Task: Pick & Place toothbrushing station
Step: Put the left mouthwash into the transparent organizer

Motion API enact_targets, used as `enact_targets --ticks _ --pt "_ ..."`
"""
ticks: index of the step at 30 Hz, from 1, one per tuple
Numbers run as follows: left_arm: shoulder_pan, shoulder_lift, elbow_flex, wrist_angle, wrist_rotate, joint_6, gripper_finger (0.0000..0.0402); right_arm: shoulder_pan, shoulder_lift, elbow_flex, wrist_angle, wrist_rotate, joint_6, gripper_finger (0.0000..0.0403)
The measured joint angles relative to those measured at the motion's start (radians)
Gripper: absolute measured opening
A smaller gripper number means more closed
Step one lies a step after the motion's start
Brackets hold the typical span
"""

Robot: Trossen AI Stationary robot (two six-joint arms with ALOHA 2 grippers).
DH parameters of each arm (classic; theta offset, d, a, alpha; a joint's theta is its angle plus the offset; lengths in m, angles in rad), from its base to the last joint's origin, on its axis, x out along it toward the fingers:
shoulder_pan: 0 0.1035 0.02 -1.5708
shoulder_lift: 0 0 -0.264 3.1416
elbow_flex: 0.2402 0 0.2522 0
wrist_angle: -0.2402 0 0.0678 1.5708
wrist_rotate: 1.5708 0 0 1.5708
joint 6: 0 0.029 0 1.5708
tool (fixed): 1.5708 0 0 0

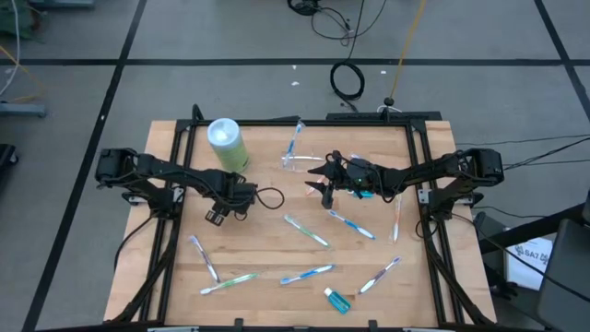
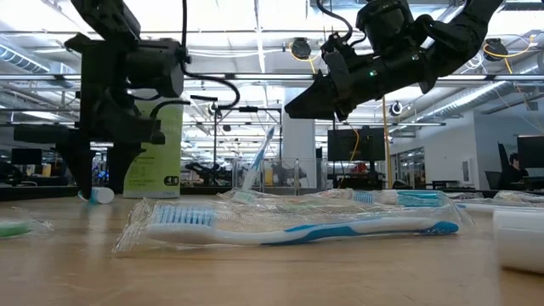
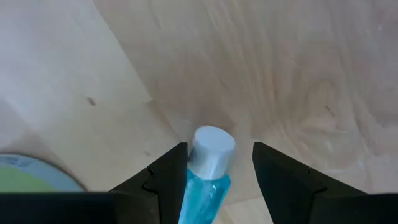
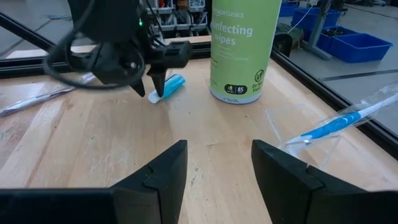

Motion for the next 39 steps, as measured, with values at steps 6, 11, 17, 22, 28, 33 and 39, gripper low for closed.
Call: enact_targets --ticks 6,11,17,22,28,33,39 --pt "-0.001 0.073 0.006 0.02 -0.033 0.027 0.0185 0.0 0.0 0.0 0.004 0.0 0.0 0.0171" --pt "0.0 0.099 0.006 0.027 -0.003 0.036 0.0138 0.0 0.0 0.0 0.004 0.0 0.0 0.0171" --pt "0.0 0.097 0.028 0.024 0.002 0.027 0.0092 0.0 0.0 0.0 0.004 0.0 0.0 0.0171" --pt "-0.03 0.103 0.114 0.046 -0.018 0.046 0.01 0.0 0.0 0.0 0.004 0.0 0.0 0.0171" --pt "-0.064 0.101 0.292 0.089 0.04 -0.017 0.0103 -0.001 0.0 0.0 -0.003 0.001 -0.019 0.0171" --pt "-0.077 0.1 0.405 0.314 0.048 -0.13 0.0101 -0.007 -0.044 0.0 -0.108 0.001 -0.077 0.0171" --pt "-0.066 0.1 0.432 0.602 -0.01 -0.139 0.0102 -0.015 -0.223 0.001 -0.407 0.091 -0.063 0.0171"
